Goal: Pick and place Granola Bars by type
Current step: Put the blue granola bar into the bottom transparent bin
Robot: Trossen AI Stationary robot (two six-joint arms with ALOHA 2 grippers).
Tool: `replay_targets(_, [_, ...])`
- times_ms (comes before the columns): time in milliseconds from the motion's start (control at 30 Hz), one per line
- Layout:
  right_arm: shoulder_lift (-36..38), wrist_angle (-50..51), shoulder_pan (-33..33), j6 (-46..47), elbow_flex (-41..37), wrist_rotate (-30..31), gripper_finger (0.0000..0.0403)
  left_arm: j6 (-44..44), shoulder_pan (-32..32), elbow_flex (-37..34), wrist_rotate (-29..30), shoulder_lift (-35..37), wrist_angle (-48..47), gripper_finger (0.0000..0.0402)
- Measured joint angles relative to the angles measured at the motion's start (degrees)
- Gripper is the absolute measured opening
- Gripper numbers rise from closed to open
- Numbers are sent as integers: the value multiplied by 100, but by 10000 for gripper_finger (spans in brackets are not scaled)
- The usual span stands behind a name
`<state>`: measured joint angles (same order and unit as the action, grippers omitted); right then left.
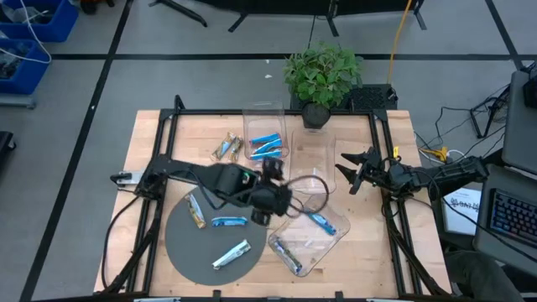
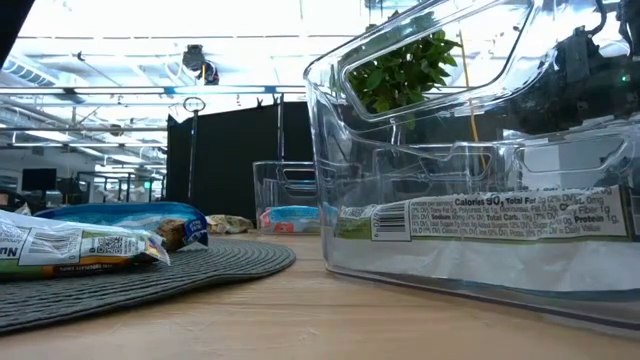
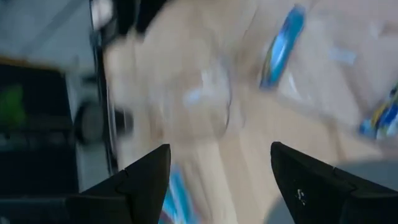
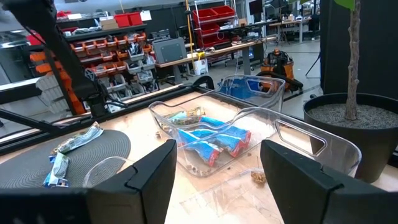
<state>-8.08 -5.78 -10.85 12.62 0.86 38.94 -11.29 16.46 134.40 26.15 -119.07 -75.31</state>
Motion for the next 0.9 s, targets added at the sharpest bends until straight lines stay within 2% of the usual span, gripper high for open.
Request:
replay_targets(133, [1, 0, 0, 0, -2, -2, 224, 745, -217, -350, -96, 235, -1003, 274])
replay_targets(233, [2, 0, -1, 0, -2, -2, 224, 1060, -378, -955, -290, 600, -1185, 274])
replay_targets(533, [0, 0, 0, 0, 0, -2, 224, 1533, -519, -3537, -815, 2080, -14, 274])
replay_targets(900, [0, 0, -1, -2, -1, -2, 224, 2403, -367, -5558, -1446, 3379, 795, 274])
